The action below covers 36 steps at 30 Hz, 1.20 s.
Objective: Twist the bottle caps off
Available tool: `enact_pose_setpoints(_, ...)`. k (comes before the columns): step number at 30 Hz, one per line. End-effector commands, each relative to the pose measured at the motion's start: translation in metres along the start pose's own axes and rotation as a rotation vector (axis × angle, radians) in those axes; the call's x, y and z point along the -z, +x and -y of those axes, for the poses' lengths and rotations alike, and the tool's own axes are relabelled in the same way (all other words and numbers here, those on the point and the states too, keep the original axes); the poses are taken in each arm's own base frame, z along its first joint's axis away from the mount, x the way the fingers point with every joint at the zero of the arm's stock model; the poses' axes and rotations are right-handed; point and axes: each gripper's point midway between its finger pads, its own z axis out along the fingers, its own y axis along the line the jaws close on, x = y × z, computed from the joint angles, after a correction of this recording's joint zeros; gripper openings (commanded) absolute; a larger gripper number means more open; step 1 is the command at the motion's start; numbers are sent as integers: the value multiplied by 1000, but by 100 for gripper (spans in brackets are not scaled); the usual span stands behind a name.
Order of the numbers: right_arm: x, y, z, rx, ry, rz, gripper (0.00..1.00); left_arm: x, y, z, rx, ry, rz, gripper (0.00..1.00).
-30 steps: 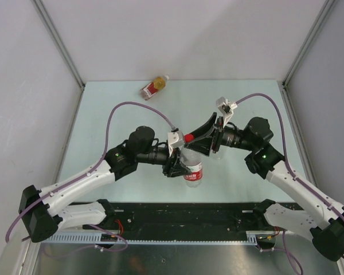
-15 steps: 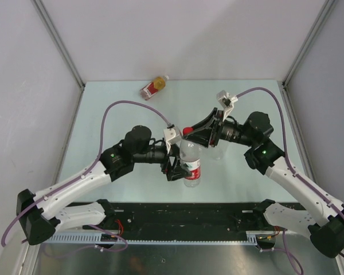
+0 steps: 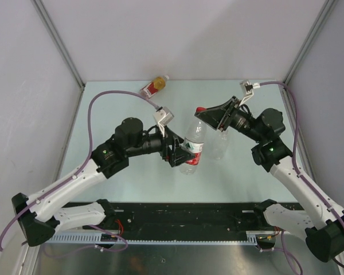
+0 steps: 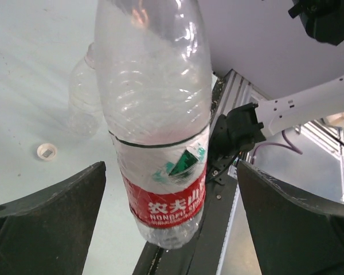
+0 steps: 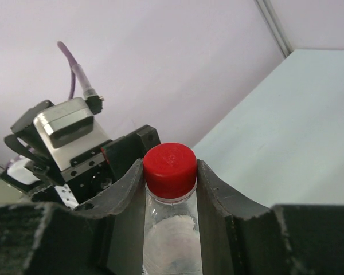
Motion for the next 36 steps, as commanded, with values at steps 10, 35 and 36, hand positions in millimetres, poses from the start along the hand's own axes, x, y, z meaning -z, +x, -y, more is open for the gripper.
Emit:
enact_pose_setpoints(10,8,-51,-41,-39,-78,142,0,-16,-11,14,155,126,5,96)
enact_pose_setpoints(35,3,-46,-22,-69,-41,115,30,-12,6,35,109,304,22,39)
enact_pose_setpoints(36,4,-47,-22,-63,-39,118,38,-12,6,32,99,289,23,38)
